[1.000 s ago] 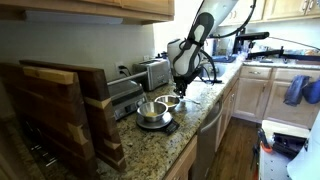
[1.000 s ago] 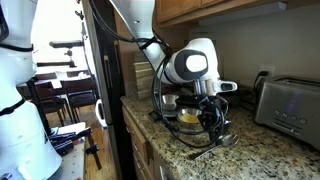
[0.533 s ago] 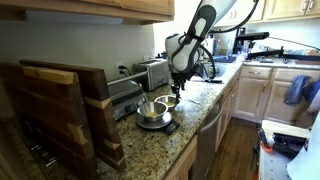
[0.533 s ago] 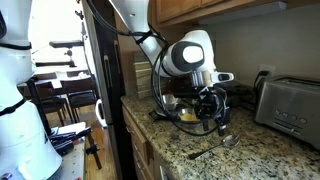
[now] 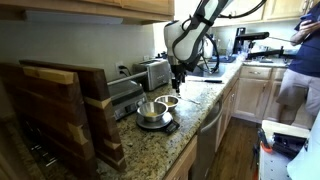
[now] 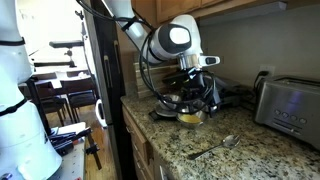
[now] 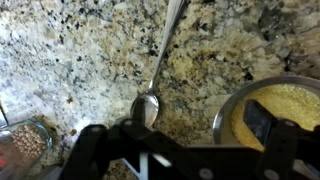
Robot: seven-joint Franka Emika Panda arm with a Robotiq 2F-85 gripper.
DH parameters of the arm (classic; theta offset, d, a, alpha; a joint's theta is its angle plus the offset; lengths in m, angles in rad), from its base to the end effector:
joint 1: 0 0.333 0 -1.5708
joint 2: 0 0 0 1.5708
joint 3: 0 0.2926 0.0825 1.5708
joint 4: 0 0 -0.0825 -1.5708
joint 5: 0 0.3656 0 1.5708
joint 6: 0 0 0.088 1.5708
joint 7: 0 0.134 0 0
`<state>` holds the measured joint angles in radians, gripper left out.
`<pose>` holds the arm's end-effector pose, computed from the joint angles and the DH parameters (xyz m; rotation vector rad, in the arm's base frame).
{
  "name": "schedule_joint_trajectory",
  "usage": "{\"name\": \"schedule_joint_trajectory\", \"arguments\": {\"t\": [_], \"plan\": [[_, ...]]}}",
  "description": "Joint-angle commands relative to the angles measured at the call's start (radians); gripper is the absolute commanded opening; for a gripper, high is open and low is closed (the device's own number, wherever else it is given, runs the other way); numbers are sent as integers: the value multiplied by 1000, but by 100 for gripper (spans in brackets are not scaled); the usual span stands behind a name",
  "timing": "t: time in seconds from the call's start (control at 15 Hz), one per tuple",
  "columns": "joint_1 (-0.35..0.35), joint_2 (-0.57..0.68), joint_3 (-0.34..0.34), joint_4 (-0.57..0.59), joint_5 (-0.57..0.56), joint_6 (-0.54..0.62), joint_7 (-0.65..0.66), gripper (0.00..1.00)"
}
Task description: Use the silver spoon to scoop out the contents in the right bowl into the left bowl
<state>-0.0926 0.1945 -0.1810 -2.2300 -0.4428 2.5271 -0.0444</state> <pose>0.5209 -0.1493 0.2607 2.8166 0.1794 0.0686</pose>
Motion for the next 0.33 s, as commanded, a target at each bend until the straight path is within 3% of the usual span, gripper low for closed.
{"name": "schedule_joint_trajectory", "arguments": {"t": [0.0, 0.07, 0.13, 0.27], "plan": [[-2, -139, 32, -95, 30, -55, -94, 100], [-3, -152, 39, -101, 40, -73, -112, 100], [-5, -71, 31, -38, 14, -39, -60, 100], [-5, -100, 41, -55, 21, -54, -78, 100]]}}
